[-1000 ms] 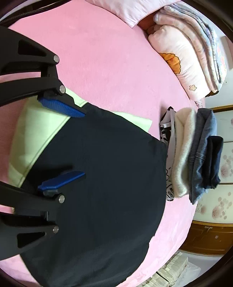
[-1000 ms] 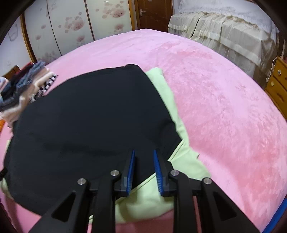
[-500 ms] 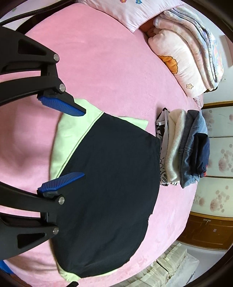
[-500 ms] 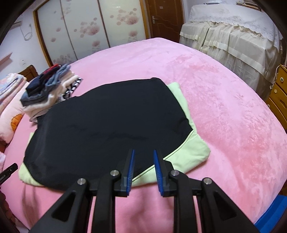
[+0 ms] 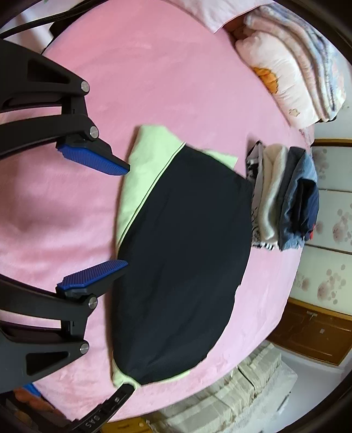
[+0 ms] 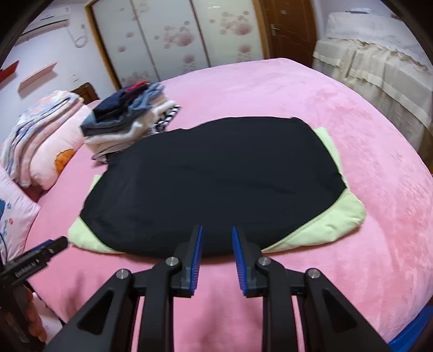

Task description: Fold large clothes

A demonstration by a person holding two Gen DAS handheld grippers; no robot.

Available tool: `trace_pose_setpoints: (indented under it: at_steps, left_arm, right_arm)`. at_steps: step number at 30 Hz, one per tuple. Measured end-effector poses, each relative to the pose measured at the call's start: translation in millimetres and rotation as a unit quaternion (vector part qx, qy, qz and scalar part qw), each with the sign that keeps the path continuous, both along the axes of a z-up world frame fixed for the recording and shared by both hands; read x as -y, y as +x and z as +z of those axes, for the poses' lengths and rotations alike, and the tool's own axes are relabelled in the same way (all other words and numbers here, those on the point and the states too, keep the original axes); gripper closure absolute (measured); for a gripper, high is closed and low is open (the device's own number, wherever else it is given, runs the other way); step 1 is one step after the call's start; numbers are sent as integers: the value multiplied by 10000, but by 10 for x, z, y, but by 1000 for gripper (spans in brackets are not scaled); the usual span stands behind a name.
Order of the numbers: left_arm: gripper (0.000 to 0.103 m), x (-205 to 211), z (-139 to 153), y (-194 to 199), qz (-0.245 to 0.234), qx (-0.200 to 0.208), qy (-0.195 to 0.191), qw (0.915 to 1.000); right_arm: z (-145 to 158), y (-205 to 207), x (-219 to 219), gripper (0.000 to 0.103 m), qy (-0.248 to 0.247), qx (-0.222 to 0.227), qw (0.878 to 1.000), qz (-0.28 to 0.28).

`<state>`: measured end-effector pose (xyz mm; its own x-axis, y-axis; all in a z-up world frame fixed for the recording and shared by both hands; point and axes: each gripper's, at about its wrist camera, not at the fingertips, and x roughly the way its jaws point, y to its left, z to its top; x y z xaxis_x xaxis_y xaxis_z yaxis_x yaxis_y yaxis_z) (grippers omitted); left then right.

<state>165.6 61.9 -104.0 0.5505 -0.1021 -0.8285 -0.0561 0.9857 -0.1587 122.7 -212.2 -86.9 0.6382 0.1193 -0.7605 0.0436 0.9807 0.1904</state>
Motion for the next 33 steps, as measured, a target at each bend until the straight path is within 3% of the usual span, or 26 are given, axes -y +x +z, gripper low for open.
trace_pose_setpoints:
  at_steps: [3,6,9,10,13,18,22,29,31,33]
  left_arm:
    - [32,-17,-121,-49,-6,-167,-604,9980]
    - [32,-84,-331,-58,20,-288,-1364,9902]
    - [32,-219,-635,-17,204,-392,-2293,9723]
    - [32,-288,-779,7,335,-427,-2697,9614]
    - [32,-442,-1093,82,704,-398,-3415,9364]
    - [32,-620,-1318,229,1088,93,-3824,9175]
    - [32,-685,-1296,461,1144,459,-3658,9225]
    - [34,-739,-1247,965,1381,681,-3457,9256]
    - [49,-702,-1203,1098,1498,596,-3167,9347]
    - [83,-668,-1195,1156,1633,459,-2782,9454]
  right_arm:
    - [68,-21,-148,76,-17,173,9997,169]
    - [93,-48,-275,59,-119,395,9988,277]
    - [48,-27,-356,58,-169,446,9980,408]
    - [22,-8,-387,58,-174,422,9979,453]
    - [-77,72,-481,58,-188,325,9976,590]
    - [-226,162,-595,58,-196,214,9964,797]
    - [-309,239,-647,58,-270,237,9956,867]
    - [-377,462,-596,58,-298,308,9964,733]
    - [-363,522,-564,58,-332,365,9964,690]
    - [-340,617,-541,58,-444,457,9959,648]
